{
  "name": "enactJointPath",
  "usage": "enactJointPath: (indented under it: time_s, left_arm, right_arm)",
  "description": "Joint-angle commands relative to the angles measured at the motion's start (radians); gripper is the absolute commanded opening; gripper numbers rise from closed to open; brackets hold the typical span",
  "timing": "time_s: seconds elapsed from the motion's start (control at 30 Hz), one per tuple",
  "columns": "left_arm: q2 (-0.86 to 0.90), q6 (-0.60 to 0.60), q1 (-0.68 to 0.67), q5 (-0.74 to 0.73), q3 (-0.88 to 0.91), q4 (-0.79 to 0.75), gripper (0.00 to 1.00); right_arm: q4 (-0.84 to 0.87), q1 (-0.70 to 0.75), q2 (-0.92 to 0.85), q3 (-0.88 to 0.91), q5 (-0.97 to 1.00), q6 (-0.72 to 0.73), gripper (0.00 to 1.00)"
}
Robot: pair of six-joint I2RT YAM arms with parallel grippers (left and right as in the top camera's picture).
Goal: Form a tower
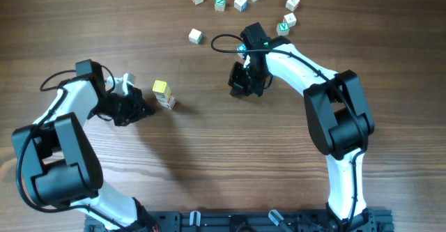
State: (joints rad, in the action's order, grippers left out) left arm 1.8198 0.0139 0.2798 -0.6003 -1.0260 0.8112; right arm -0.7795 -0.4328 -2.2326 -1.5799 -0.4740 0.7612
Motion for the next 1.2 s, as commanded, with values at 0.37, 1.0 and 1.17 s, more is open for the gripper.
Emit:
enactJointPath:
  time_s: [0.37, 1.0, 1.17]
  left_arm:
    - [0.010, -0.161, -0.037, 0.014, 0.013, 0.004, 0.04]
    - [0.010, -0.497, -0.037, 0.003, 0.013, -0.056, 0.04]
    - [0.010, -0.380, -0.054, 0.170, 0.013, -0.089, 0.04]
  right_arm:
    - [0.005, 0.006, -0.035, 0.017, 0.116, -0.010, 0.05]
    - [0.005, 0.006, -0.035, 0.017, 0.115, -0.010, 0.05]
    - [0.003, 0.006, -0.035, 0.017, 0.115, -0.023, 0.05]
